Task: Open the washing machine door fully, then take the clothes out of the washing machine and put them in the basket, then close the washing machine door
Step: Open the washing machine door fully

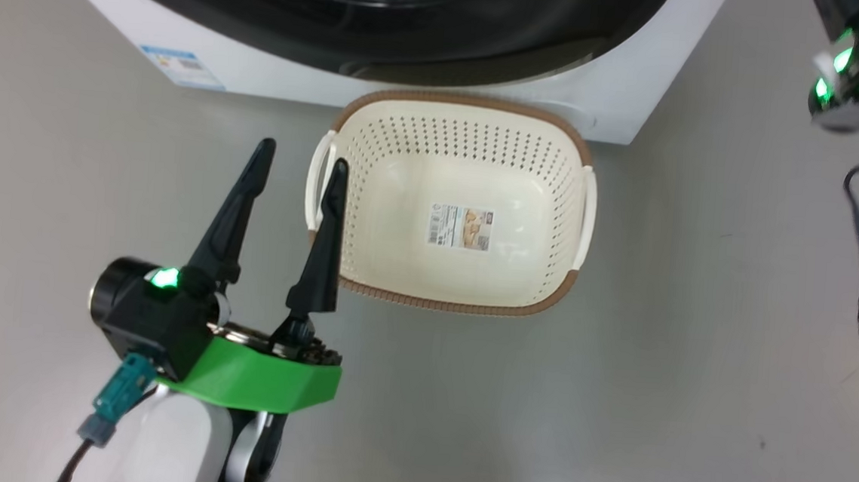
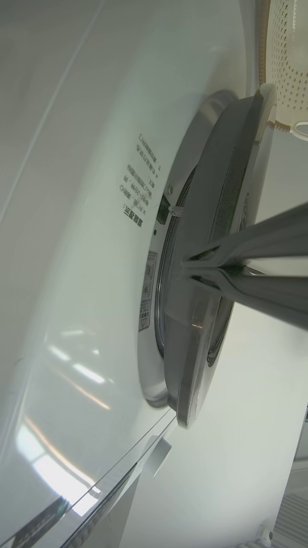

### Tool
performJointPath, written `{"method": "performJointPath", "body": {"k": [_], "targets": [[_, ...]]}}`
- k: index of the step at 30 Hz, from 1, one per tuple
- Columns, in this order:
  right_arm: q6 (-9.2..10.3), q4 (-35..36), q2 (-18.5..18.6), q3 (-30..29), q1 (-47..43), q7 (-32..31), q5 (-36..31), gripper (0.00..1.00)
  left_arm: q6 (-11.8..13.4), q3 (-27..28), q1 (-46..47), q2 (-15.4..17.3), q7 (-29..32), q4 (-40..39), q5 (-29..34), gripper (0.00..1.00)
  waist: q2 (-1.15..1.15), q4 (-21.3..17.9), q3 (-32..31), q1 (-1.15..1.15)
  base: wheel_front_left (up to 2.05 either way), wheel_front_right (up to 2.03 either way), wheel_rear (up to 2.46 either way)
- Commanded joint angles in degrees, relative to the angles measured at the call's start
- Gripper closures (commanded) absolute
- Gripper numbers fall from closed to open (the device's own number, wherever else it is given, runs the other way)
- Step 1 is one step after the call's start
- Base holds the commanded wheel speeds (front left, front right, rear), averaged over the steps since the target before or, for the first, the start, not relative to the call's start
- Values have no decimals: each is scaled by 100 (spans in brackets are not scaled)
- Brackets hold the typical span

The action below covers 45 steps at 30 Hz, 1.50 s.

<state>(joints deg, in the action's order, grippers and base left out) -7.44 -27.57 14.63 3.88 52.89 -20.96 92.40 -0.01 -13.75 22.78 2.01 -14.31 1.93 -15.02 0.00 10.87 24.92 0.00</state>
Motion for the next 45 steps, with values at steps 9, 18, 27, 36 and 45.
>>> {"method": "performJointPath", "body": {"k": [9,18,27,36,45], "targets": [[-5,-417,24,217,1002,-789,310,100,164,21,214,87,-69,-303,168,0,0,226,420,0,0,0,0],[-5,-921,149,299,1610,-1008,263,100,242,-111,290,87,-69,-396,179,0,0,336,655,0,0,0,0],[-5,-1027,114,501,1856,-1425,249,100,257,-88,336,87,-69,-384,183,0,0,334,772,0,0,0,0],[-5,-850,104,724,1734,-1814,191,100,255,-78,346,87,-69,-297,172,0,0,320,673,0,0,0,0],[-5,-763,64,883,1477,-1988,119,100,256,-7,239,87,-69,-215,161,0,0,255,423,0,0,0,0]]}}
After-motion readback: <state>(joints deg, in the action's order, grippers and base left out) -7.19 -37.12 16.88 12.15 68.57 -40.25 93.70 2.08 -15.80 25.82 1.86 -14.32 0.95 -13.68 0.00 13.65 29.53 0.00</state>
